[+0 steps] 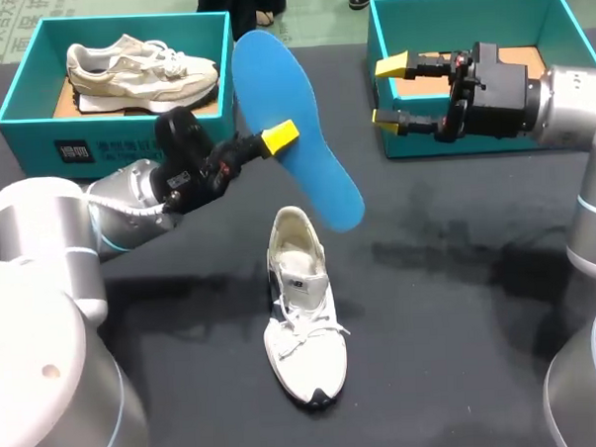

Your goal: Take the shoe out of the shoebox, open the shoe tongue, remove and reinsert the insole, then place the shoe into the shoebox

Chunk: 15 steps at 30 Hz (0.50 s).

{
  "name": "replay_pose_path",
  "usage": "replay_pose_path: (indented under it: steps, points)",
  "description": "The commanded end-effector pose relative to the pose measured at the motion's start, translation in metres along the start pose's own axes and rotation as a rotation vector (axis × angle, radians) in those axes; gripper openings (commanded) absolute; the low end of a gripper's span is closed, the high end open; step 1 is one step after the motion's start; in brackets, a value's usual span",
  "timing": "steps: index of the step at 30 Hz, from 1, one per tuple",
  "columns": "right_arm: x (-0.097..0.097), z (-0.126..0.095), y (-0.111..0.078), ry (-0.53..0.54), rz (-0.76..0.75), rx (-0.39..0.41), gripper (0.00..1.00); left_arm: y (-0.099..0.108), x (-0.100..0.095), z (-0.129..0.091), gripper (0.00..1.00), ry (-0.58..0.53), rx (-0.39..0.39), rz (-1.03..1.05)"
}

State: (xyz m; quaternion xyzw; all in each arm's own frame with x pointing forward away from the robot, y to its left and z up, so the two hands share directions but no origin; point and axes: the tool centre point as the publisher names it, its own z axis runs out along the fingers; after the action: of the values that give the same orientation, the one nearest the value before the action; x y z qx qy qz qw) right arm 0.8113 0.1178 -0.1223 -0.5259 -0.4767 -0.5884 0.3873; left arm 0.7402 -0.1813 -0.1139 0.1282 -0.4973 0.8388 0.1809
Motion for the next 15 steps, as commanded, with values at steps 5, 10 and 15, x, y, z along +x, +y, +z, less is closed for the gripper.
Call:
replay_pose_path:
  steps: [5,10,15]
  points:
    - [-0.0004,0.0010,-0.0007,-0.001,0.000,-0.001,1.00,-0.0109,0.0006,-0.0049,0.00,-0.003,-0.215,-0.416]
    - [-0.0004,0.0010,-0.0007,-0.001,0.000,-0.001,1.00,-0.0109,0.0006,-0.0049,0.00,-0.003,-0.215,-0.416]
    - [-0.0004,0.0010,-0.0007,-0.001,0.000,-0.001,1.00,-0.0109,0.0006,-0.0049,0.00,-0.003,-0.215,-0.416]
